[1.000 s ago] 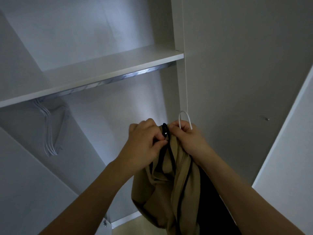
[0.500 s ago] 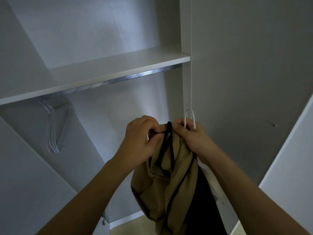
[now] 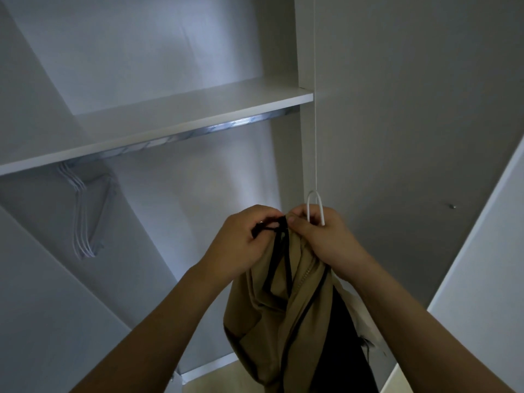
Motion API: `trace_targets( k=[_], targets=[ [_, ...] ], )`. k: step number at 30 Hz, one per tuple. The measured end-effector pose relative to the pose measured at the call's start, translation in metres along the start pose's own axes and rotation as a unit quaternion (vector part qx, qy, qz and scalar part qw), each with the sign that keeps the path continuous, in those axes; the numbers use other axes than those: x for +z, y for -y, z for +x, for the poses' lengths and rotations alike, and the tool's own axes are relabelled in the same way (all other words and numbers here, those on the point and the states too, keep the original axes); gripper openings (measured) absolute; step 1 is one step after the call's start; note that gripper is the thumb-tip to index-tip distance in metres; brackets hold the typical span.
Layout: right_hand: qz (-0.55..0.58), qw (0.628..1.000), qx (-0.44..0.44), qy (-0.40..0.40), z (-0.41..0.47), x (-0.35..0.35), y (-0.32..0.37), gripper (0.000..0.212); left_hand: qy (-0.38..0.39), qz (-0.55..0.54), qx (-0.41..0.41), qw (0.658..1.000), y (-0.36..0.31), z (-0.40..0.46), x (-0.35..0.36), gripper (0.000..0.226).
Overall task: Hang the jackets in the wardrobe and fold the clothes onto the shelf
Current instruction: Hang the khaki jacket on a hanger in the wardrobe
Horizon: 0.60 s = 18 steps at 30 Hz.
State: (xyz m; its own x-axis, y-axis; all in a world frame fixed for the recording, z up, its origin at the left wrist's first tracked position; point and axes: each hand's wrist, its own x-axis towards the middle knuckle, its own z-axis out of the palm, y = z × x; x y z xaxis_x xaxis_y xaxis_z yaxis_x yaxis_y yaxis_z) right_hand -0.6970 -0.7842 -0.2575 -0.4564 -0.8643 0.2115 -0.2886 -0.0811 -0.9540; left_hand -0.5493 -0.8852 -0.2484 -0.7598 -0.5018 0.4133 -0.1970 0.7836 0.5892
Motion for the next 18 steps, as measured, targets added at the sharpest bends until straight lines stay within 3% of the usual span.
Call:
trace_targets(
  k=[5,9,12,15,18],
  targets=[
    [0.024,1.0,0.015,-0.014,-0.002,0.001,0.0,0.019,0.019,0.059,0.022,0.998,-0.005,0.001,-0.003,0.025],
    [0.036,0.999,0.023,-0.013,0.0,-0.004,0.002,0.019,-0.051,0.125,0.062,0.989,-0.005,-0.009,0.0,0.024],
    [0.035,0.999,0.03,-0.006,0.003,-0.004,0.0,0.018,-0.092,0.262,0.114,0.954,-0.004,-0.007,-0.003,0.024],
    [0.05,0.997,0.041,-0.034,0.009,0.003,-0.003,0.023,-0.064,0.365,0.154,0.916,-0.009,-0.009,0.001,0.02],
    [0.083,0.987,0.075,-0.12,0.025,0.0,-0.004,0.02,0.007,0.329,0.216,0.919,-0.01,-0.022,0.009,0.026]
  ],
)
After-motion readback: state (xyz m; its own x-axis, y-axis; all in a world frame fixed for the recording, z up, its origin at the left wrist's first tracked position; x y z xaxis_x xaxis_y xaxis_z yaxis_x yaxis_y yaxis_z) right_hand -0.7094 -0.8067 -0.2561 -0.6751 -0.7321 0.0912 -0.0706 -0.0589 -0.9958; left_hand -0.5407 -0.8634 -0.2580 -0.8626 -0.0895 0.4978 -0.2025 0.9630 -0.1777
